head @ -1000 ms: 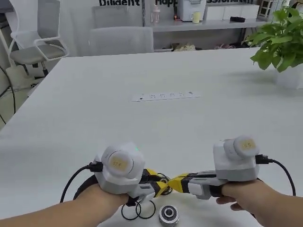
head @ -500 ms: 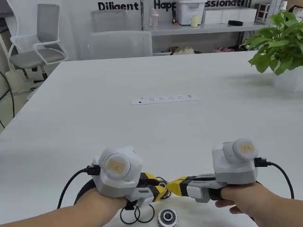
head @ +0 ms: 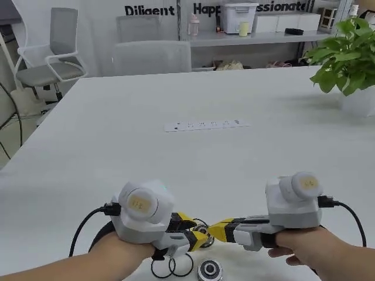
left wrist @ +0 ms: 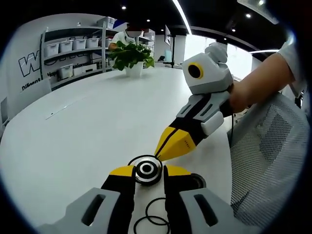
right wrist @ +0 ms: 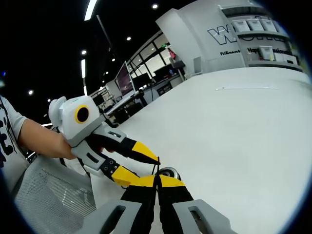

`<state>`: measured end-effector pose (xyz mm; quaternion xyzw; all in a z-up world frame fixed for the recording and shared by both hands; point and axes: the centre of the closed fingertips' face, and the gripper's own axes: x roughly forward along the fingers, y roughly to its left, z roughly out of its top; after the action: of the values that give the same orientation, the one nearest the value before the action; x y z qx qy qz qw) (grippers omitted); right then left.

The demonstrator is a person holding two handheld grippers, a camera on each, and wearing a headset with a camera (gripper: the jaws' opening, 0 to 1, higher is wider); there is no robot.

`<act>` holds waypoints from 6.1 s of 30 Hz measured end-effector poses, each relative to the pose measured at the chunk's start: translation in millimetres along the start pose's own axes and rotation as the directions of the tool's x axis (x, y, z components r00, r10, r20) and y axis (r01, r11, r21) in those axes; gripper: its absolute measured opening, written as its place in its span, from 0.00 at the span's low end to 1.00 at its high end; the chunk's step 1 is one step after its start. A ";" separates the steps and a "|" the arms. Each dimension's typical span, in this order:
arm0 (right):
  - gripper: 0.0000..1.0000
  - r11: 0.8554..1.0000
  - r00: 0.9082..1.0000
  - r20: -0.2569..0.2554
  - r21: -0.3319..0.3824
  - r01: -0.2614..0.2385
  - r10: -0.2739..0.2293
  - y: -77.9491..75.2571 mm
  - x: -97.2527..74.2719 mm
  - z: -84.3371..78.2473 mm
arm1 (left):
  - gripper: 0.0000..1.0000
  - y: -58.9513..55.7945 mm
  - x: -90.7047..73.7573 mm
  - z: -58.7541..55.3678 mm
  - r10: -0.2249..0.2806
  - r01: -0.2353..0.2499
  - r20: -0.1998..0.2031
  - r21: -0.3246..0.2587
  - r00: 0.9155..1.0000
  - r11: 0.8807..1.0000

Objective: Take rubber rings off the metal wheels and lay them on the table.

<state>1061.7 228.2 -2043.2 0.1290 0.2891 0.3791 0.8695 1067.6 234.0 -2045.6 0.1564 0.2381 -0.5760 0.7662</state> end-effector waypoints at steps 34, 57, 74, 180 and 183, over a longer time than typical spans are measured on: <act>0.00 1.000 1.000 0.002 0.020 -0.022 0.022 10.5 -4.5 3.8 | 0.49 -2.0 -70.8 18.9 0.008 -0.003 0.101 -0.058 0.995 0.998; 0.00 0.997 0.998 0.016 0.053 -0.057 0.056 21.6 -0.5 10.5 | 0.63 0.0 -107.1 12.7 0.045 -0.042 0.141 -0.029 0.989 0.999; 0.00 0.993 0.995 0.012 0.066 -0.097 0.097 45.5 18.8 9.7 | 0.72 3.9 -116.7 5.4 0.070 -0.060 0.153 -0.068 0.986 0.996; 0.00 0.997 0.984 -0.166 0.055 -0.048 0.056 57.3 78.3 -36.5 | 0.79 9.8 -144.4 -51.8 0.116 -0.110 0.046 -0.117 0.992 0.987; 0.01 0.998 0.985 -0.165 0.048 -0.051 0.058 59.3 78.1 -35.9 | 0.79 9.6 -145.1 -52.4 0.116 -0.110 0.045 -0.117 0.992 0.987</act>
<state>1048.1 325.9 -2077.2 0.1236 0.3652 0.4057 0.8287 1034.8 381.0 -2010.7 0.1104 0.2415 -0.5207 0.8114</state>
